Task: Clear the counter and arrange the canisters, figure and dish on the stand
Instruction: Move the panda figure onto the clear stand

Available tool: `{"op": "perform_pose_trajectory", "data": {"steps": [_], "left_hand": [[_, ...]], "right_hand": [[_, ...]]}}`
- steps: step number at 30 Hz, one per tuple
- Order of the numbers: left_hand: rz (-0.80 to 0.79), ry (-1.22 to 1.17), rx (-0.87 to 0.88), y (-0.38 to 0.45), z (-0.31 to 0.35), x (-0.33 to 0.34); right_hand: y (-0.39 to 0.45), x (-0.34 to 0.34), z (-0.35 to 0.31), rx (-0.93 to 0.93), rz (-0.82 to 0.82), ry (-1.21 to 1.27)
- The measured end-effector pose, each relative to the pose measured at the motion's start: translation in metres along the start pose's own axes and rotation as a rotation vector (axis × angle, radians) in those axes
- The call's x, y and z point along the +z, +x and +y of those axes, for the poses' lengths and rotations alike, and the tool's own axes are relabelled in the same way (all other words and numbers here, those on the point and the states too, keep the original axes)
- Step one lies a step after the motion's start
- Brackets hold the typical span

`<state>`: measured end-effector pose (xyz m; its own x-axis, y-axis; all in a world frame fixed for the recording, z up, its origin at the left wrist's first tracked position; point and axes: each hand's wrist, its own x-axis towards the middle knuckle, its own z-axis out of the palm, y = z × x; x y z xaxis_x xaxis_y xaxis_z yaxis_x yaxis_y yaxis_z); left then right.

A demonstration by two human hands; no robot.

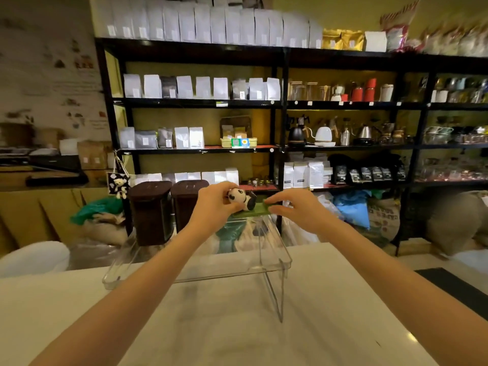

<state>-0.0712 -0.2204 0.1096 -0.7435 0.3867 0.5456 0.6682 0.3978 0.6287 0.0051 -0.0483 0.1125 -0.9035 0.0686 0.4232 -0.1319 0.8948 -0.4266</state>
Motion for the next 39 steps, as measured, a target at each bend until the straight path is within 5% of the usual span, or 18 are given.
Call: {"op": "perform_pose_trajectory", "data": {"steps": [20,33,39], "left_hand": [[-0.150,0.137,-0.152,0.041,-0.050,0.052],[-0.207,0.173,-0.220,0.036,-0.047,0.059],[-0.337,0.306,-0.256,0.042,-0.032,0.048]], "right_hand": [[0.053,0.059,0.047,0.038,-0.136,-0.211],[0.046,0.063,0.051,0.143,-0.200,0.001],[0.045,0.058,0.046,0.109,-0.297,-0.132]]}}
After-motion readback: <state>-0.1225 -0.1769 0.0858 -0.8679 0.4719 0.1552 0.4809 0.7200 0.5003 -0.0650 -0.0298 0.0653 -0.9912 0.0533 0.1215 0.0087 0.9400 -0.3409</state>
